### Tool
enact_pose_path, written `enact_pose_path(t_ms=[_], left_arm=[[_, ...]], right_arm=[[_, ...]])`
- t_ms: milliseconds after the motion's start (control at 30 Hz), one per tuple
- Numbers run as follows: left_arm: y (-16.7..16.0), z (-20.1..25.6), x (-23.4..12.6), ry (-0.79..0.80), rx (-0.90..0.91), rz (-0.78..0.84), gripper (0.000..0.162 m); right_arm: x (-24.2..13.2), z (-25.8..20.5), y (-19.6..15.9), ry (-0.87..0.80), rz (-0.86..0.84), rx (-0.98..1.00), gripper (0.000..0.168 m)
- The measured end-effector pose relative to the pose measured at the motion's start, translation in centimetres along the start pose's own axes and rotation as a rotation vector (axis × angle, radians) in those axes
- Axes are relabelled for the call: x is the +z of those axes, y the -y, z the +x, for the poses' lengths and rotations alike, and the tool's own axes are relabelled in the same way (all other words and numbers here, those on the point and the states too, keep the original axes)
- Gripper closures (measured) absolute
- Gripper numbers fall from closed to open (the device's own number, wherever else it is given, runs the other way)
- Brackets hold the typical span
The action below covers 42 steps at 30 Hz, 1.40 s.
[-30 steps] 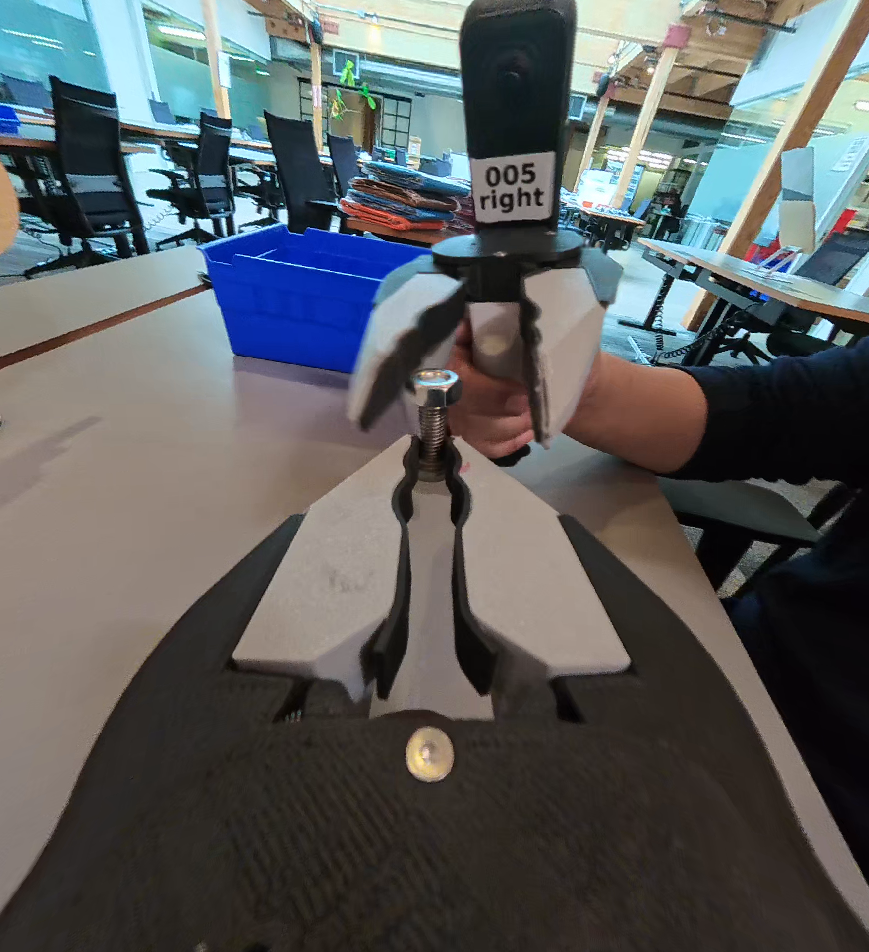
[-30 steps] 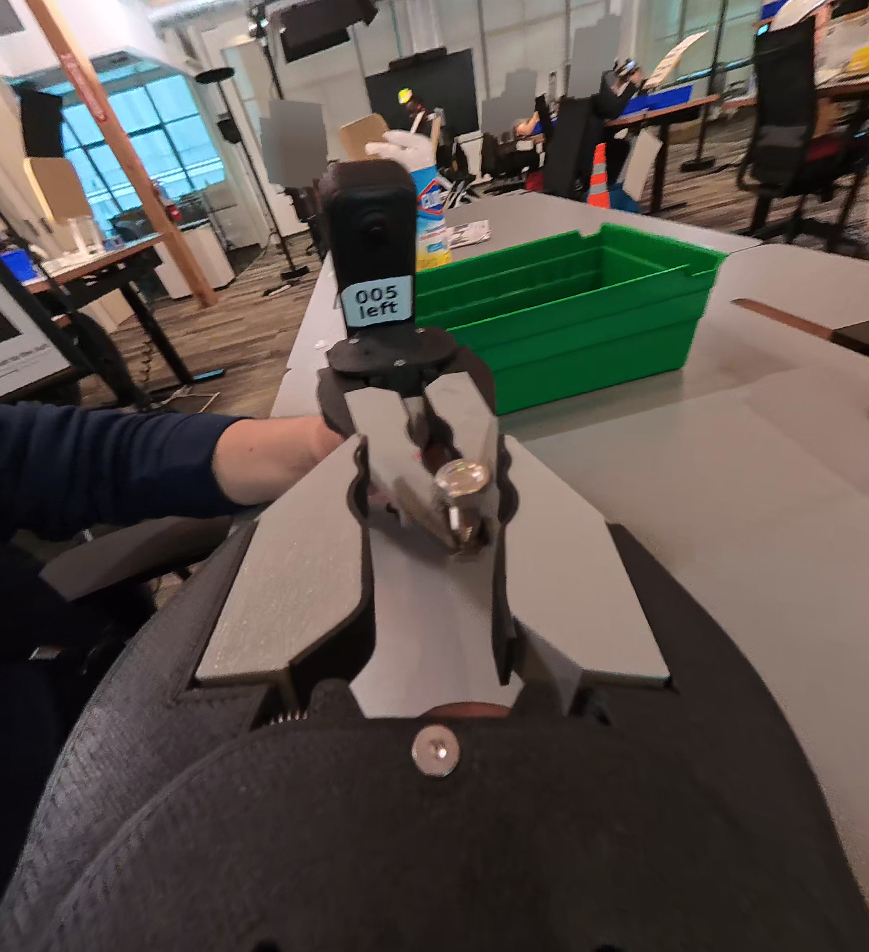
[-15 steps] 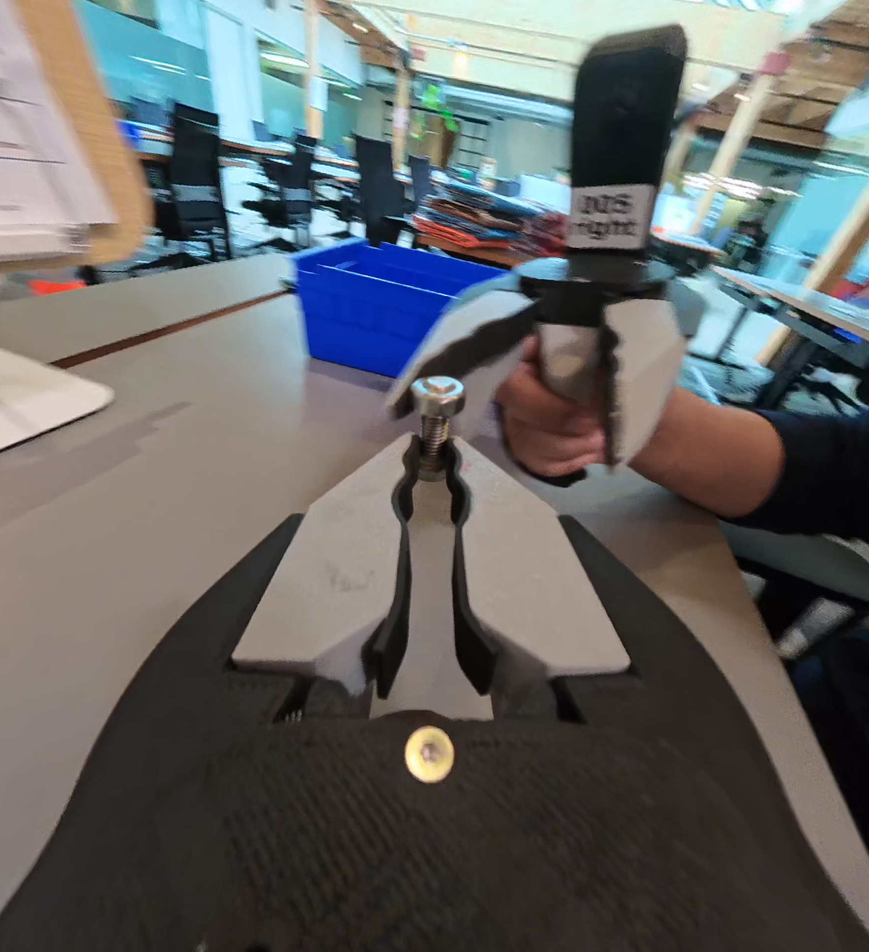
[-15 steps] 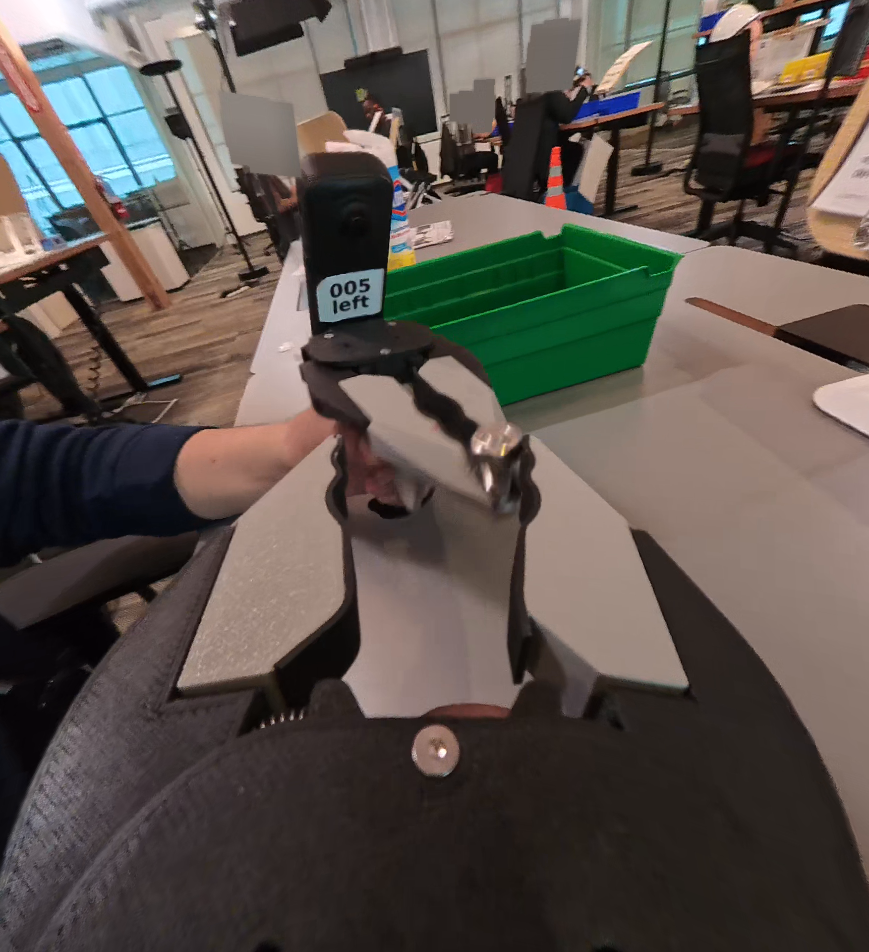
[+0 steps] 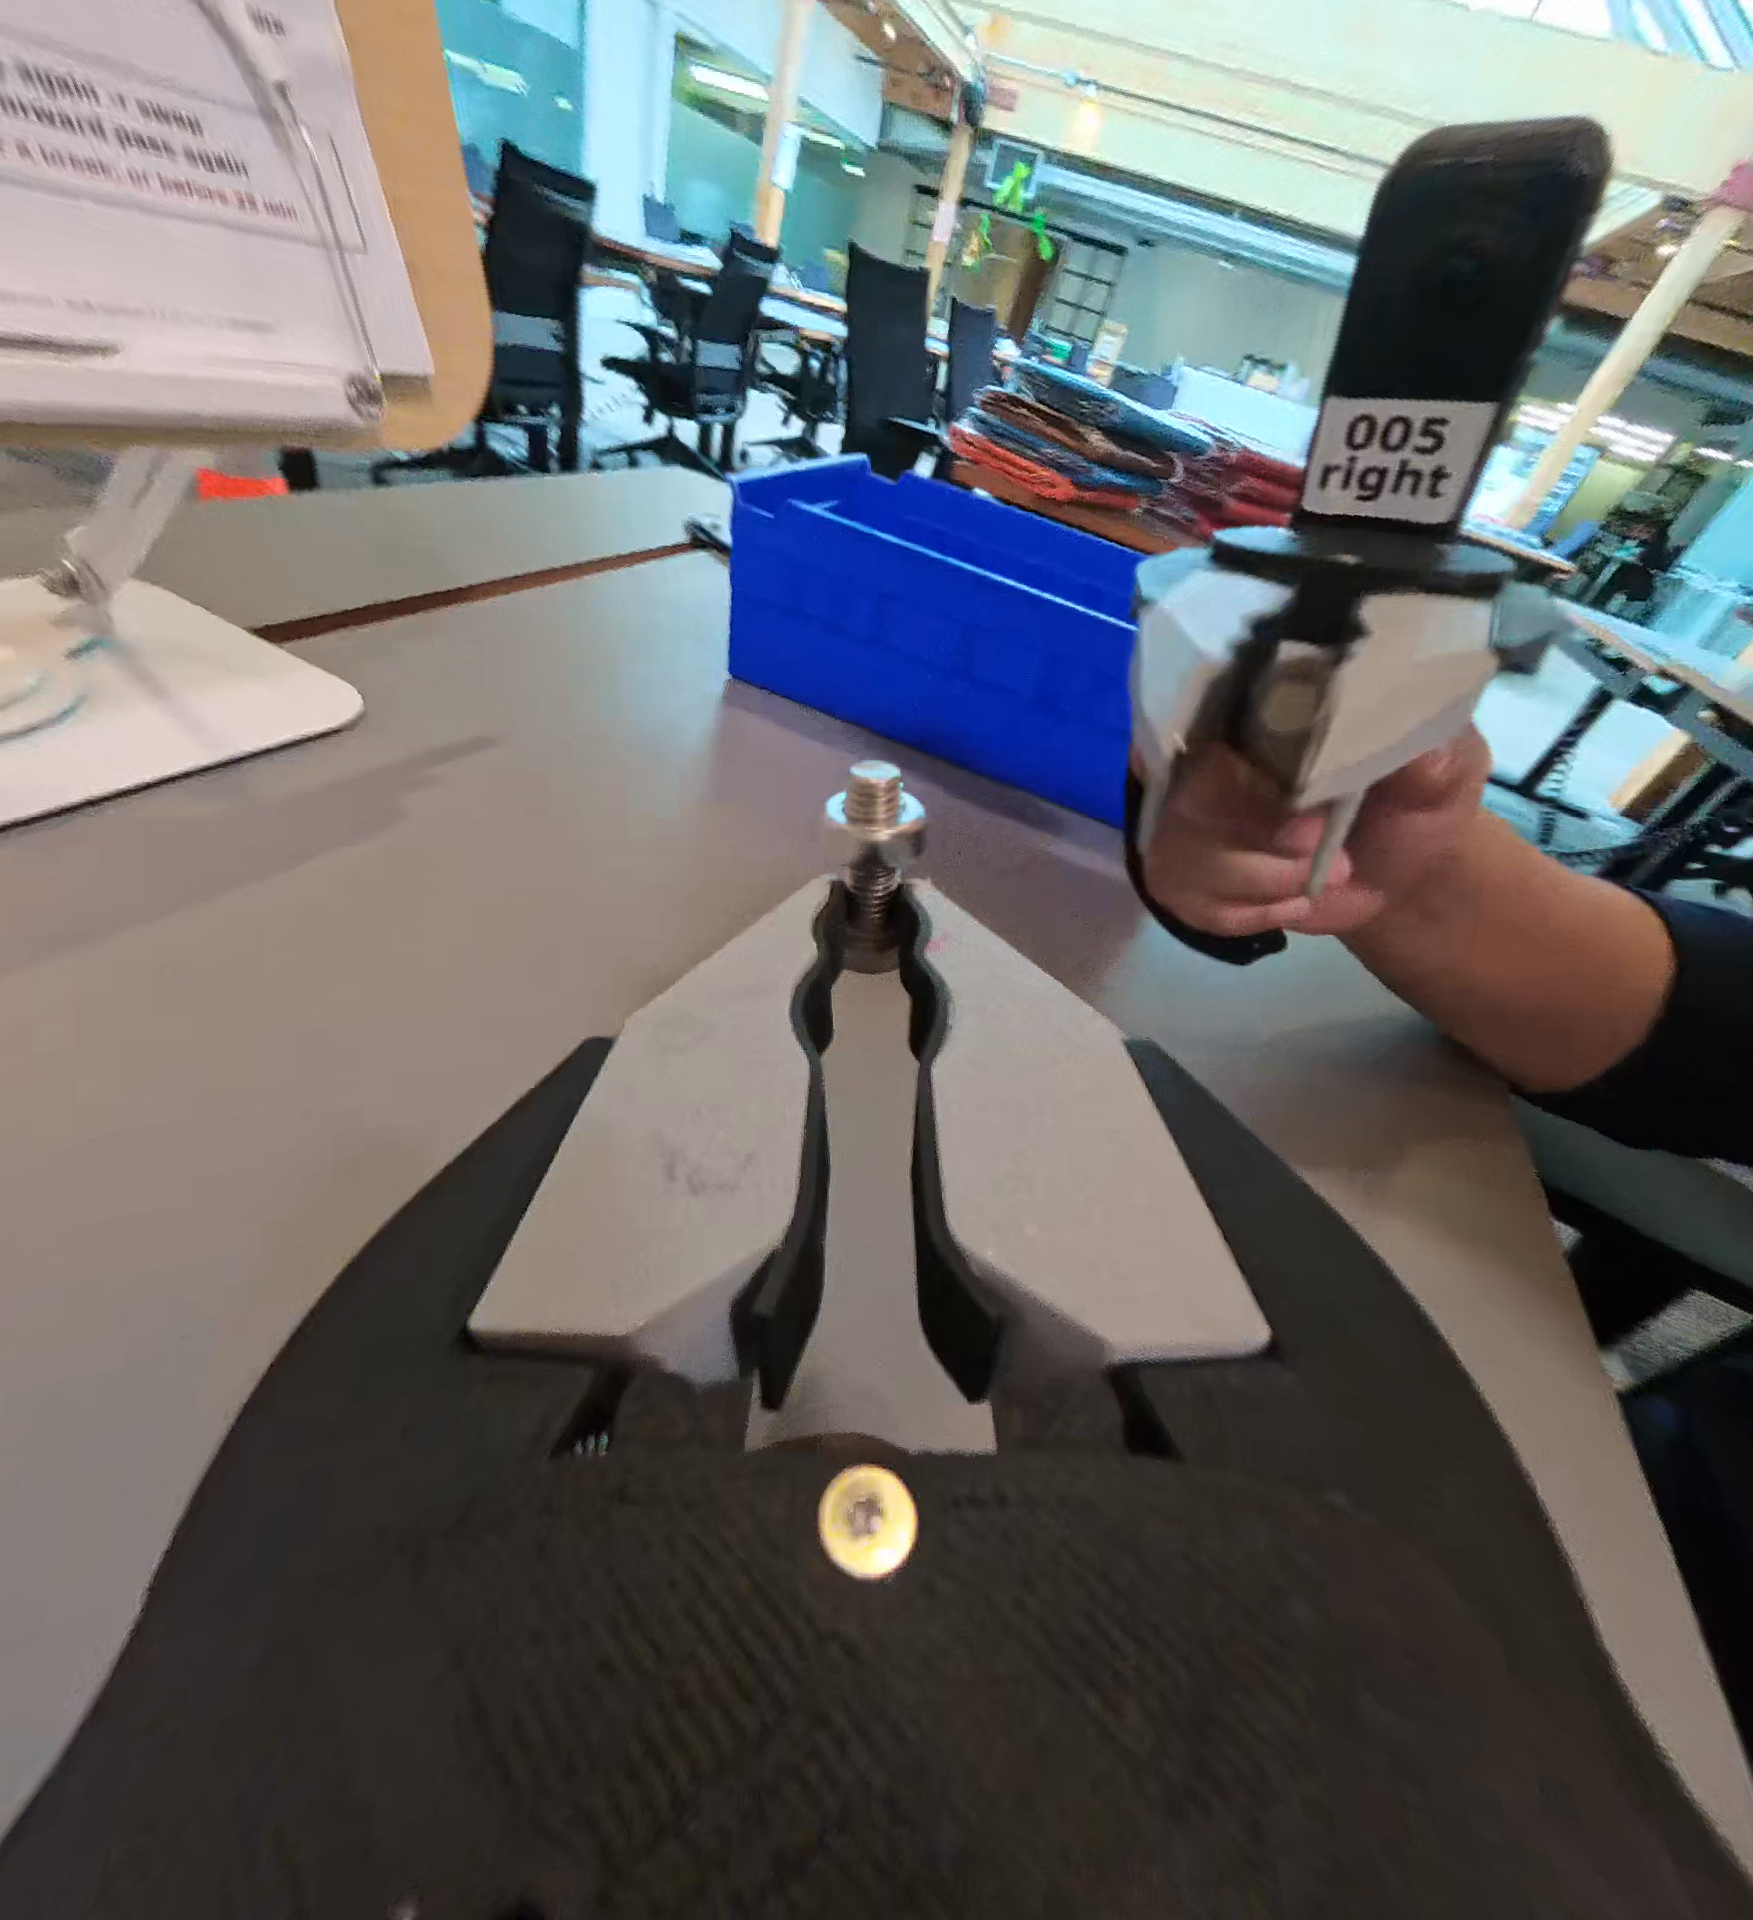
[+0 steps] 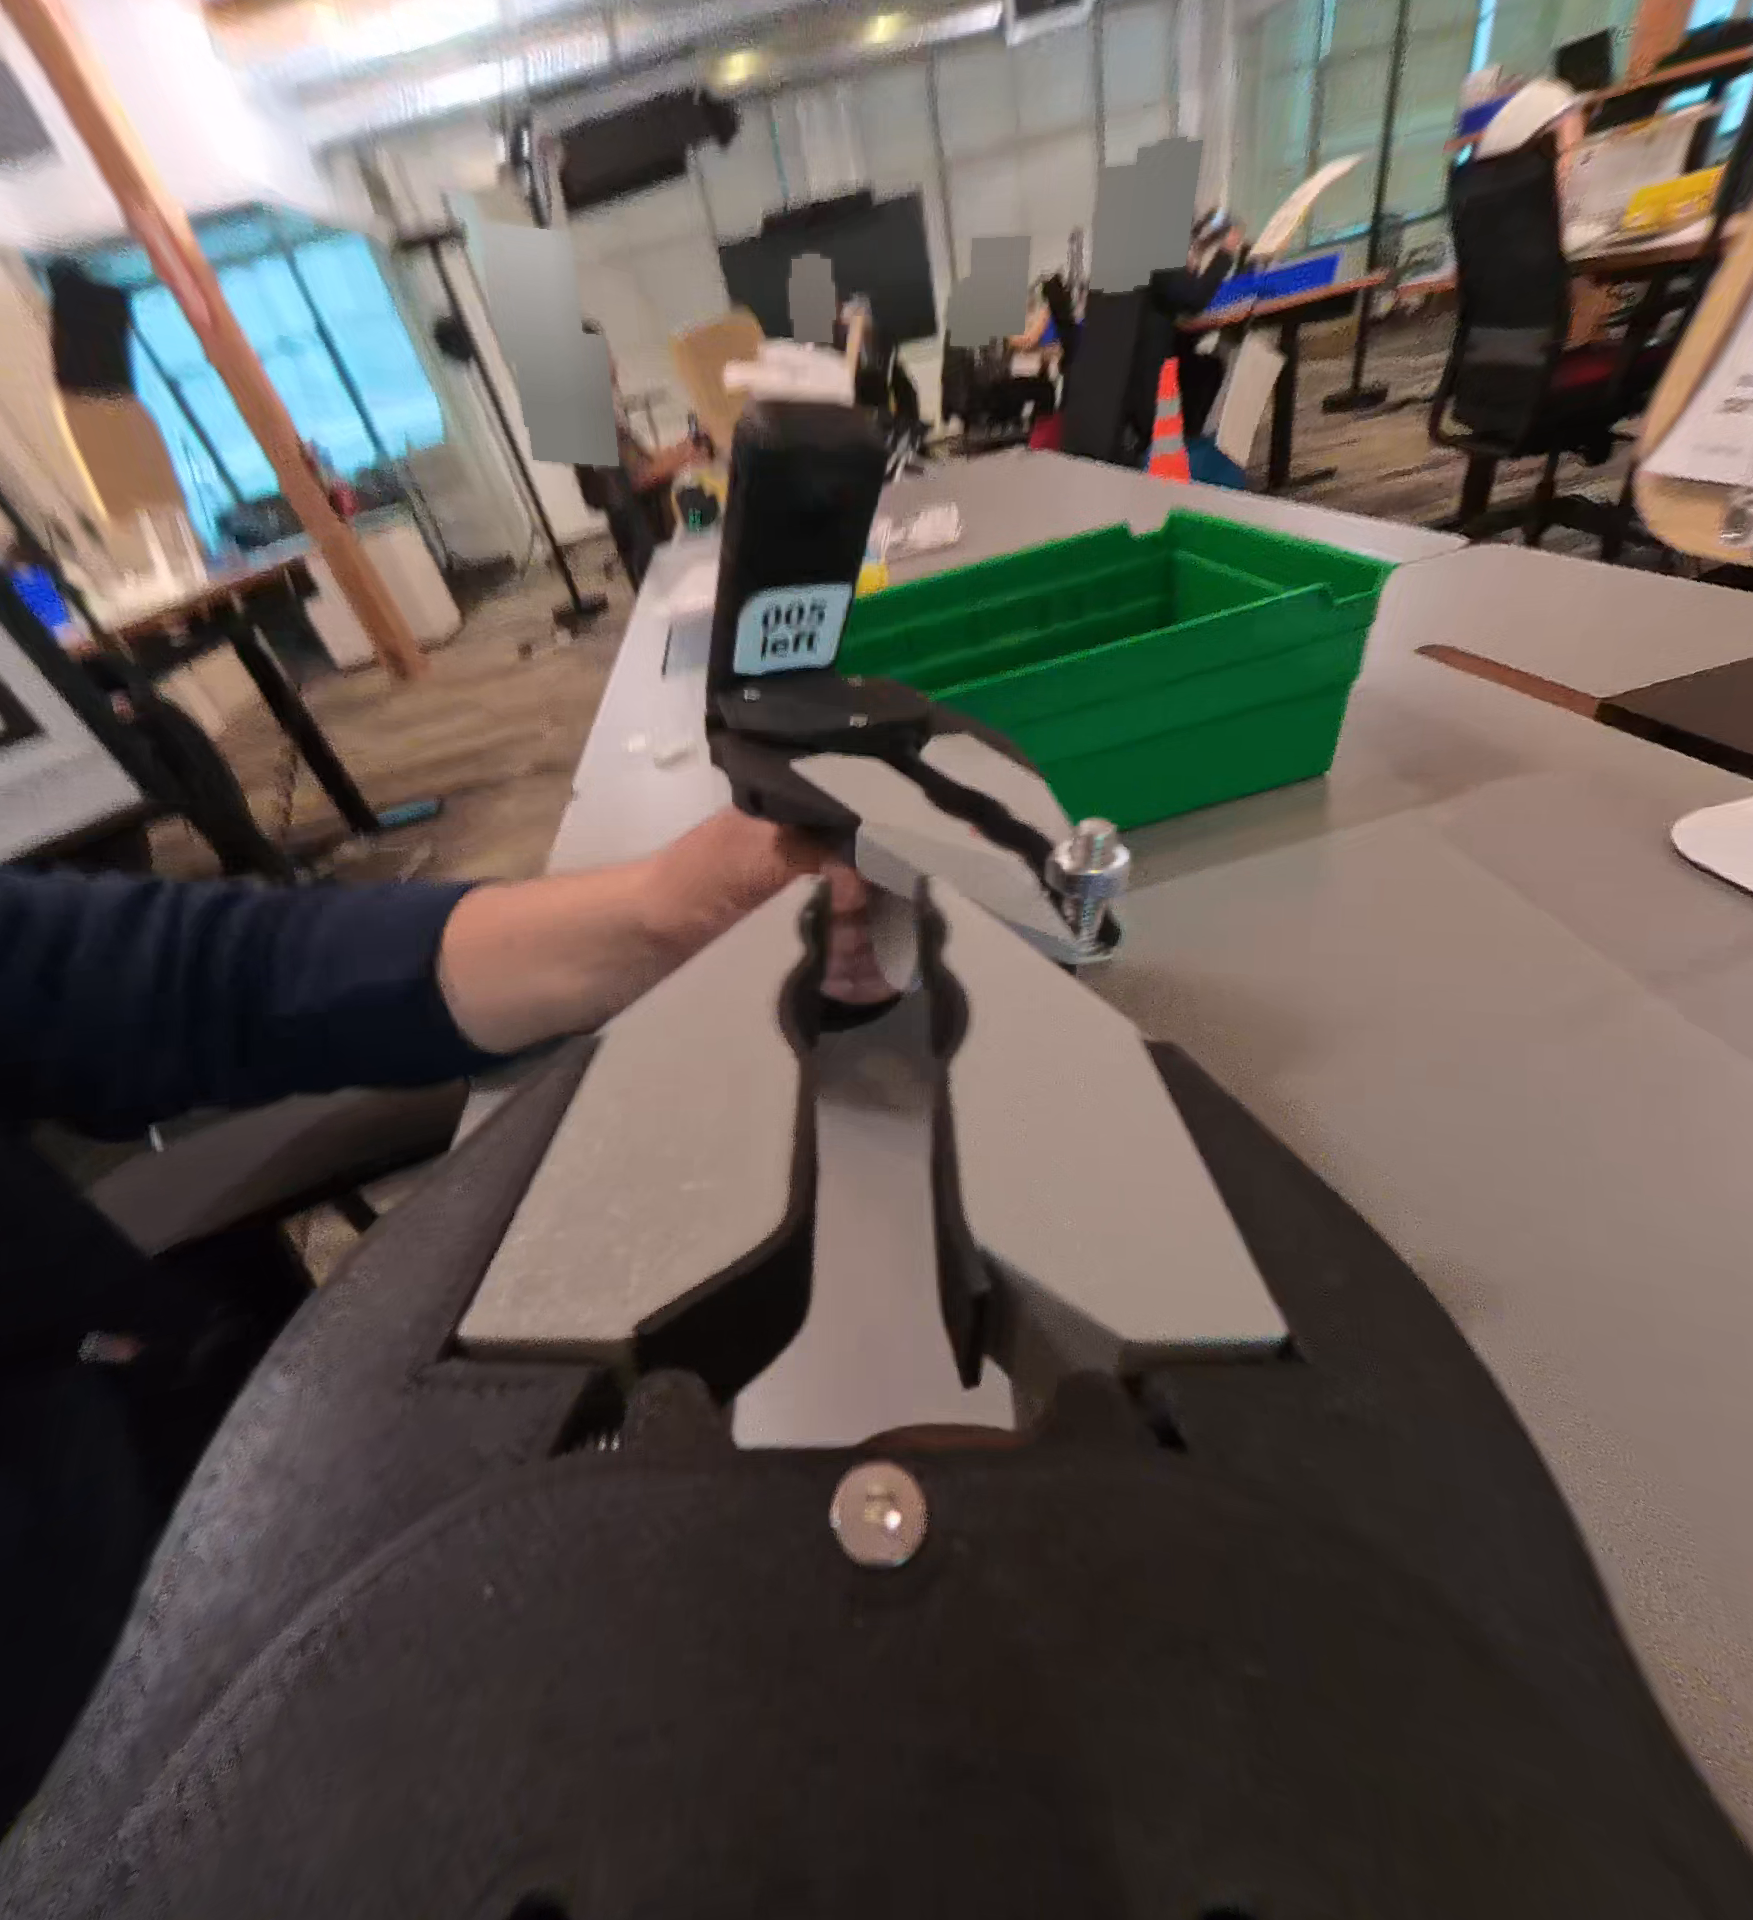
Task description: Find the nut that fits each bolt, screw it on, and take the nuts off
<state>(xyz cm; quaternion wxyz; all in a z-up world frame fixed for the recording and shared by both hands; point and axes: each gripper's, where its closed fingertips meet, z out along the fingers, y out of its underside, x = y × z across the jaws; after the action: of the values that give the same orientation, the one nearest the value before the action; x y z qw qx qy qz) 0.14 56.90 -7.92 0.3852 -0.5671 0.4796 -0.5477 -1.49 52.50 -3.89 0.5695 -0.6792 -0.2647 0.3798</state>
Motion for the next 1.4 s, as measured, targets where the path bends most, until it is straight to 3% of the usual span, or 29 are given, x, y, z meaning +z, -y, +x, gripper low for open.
enact_pose_path(t_ms=[67, 167, 233, 267, 300, 400, 500, 600, 733, 833, 933, 1033, 1167, 1300, 1400], left_arm=[[0.1, 0.4, -0.2, -0.034, -0.001, 0.012, 0.155], [0.0, 2.2, 0.7, -0.061, 0.059, -0.005, 0.155], [-0.3, 3.0, 1.3, -0.068, 0.1, -0.027, 0.155], [-0.6, 3.3, 1.5, -0.072, 0.122, -0.042, 0.155], [-0.7, 3.5, 1.6, -0.076, 0.134, -0.042, 0.155], [-1.4, 3.3, 1.9, -0.046, 0.18, -0.083, 0.152], [-1.7, 4.0, 2.2, -0.06, 0.205, -0.093, 0.137], [-2.1, 4.1, 2.4, -0.068, 0.196, -0.112, 0.132], [-3.4, 3.6, 2.8, -0.04, 0.193, -0.184, 0.132], [-4.3, 4.1, 3.4, -0.065, 0.175, -0.221, 0.132], [-4.9, 4.5, 3.8, -0.077, 0.194, -0.246, 0.132], [-5.5, 4.2, 3.9, -0.06, 0.222, -0.272, 0.132], [-5.4, 3.7, 3.7, -0.054, 0.188, -0.263, 0.132], [-5.3, 3.4, 3.5, -0.044, 0.176, -0.265, 0.132], [-5.5, 3.5, 3.5, -0.048, 0.175, -0.271, 0.132]], right_arm=[[-0.1, 1.5, 0.1, -0.062, 0.003, 0.046, 0.131], [0.7, 3.4, -1.5, -0.156, -0.076, 0.057, 0.124], [1.3, 2.9, -1.9, -0.127, -0.084, 0.06, 0.128], [1.3, 2.8, -1.8, -0.116, -0.067, 0.078, 0.149], [1.1, 2.9, -1.8, -0.119, -0.059, 0.088, 0.153], [0.5, 3.6, -2.5, -0.164, -0.053, 0.141, 0.153], [-1.9, 5.2, -2.2, -0.345, -0.046, 0.084, 0.153], [-7.5, 4.9, 1.1, -0.547, 0.0, -0.063, 0.153], [-21.8, 7.4, 4.7, -0.971, -0.113, -0.159, 0.153], [-32.1, 11.9, 0.8, -1.196, -0.367, 0.008, 0.153], [-35.4, 15.0, -5.6, -1.171, -0.6, 0.214, 0.152], [-34.5, 16.0, -8.2, -1.111, -0.657, 0.311, 0.136], [-32.4, 15.7, -3.3, -1.169, -0.603, 0.108, 0.141], [-22.5, 10.6, 2.7, -0.935, -0.42, -0.097, 0.141], [-14.2, 6.9, 2.8, -0.72, -0.374, -0.175, 0.138]])
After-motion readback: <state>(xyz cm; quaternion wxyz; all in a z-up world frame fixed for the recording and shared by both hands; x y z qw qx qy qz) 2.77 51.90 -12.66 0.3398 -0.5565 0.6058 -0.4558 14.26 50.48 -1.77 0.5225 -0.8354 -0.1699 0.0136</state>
